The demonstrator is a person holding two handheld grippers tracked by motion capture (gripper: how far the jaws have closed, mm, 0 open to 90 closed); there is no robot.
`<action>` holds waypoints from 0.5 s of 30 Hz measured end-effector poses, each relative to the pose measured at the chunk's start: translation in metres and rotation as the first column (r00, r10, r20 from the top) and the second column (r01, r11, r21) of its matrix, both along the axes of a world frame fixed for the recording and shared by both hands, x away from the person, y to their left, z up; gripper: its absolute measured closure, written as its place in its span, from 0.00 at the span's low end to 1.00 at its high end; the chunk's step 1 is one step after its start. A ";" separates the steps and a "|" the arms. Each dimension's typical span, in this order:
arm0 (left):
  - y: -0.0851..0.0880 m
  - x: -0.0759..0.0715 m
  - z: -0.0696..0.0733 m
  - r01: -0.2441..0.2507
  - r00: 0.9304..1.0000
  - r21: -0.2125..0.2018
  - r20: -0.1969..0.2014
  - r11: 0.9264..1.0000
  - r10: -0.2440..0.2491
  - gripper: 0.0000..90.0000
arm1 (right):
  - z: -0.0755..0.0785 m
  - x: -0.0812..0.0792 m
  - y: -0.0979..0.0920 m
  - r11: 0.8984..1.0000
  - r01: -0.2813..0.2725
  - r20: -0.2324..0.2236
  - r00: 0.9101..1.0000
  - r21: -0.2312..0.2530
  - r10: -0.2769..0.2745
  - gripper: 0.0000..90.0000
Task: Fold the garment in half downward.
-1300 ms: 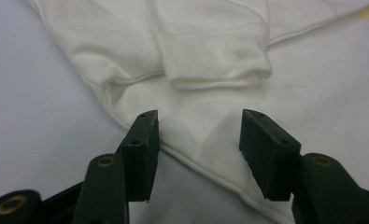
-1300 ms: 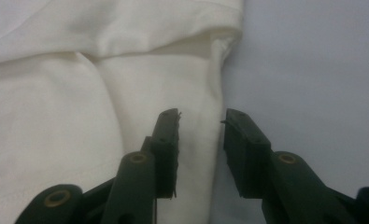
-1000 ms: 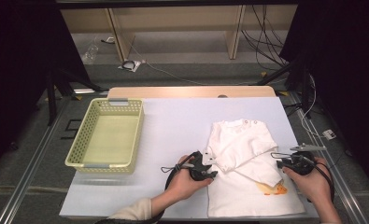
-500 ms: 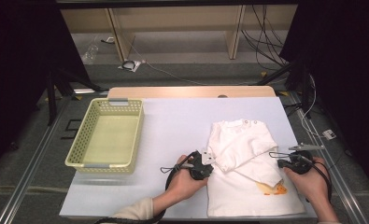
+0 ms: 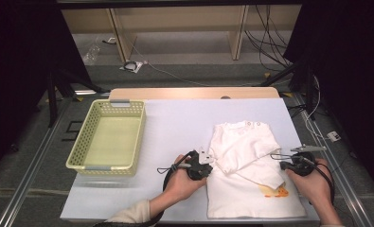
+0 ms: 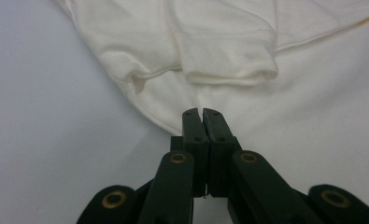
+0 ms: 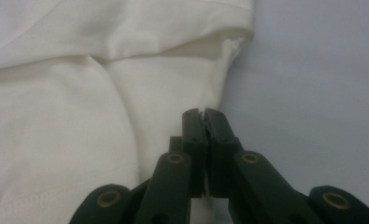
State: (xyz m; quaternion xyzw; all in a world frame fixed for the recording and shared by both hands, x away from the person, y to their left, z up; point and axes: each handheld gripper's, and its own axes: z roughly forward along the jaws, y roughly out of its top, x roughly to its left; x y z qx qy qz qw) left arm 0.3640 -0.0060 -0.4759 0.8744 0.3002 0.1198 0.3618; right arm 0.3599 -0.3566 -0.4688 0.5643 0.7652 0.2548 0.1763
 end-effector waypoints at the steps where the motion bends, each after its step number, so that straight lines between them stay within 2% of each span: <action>1: 0.001 0.000 0.000 0.000 1.000 -0.001 -0.005 1.000 0.000 0.99 | 0.000 0.000 0.001 1.000 -0.001 -0.003 1.000 -0.001 0.001 0.98; 15: 0.020 0.000 0.006 -0.004 0.999 0.006 -0.036 1.000 0.004 0.99 | 0.000 0.000 0.015 0.999 -0.029 -0.026 0.999 0.013 0.030 0.98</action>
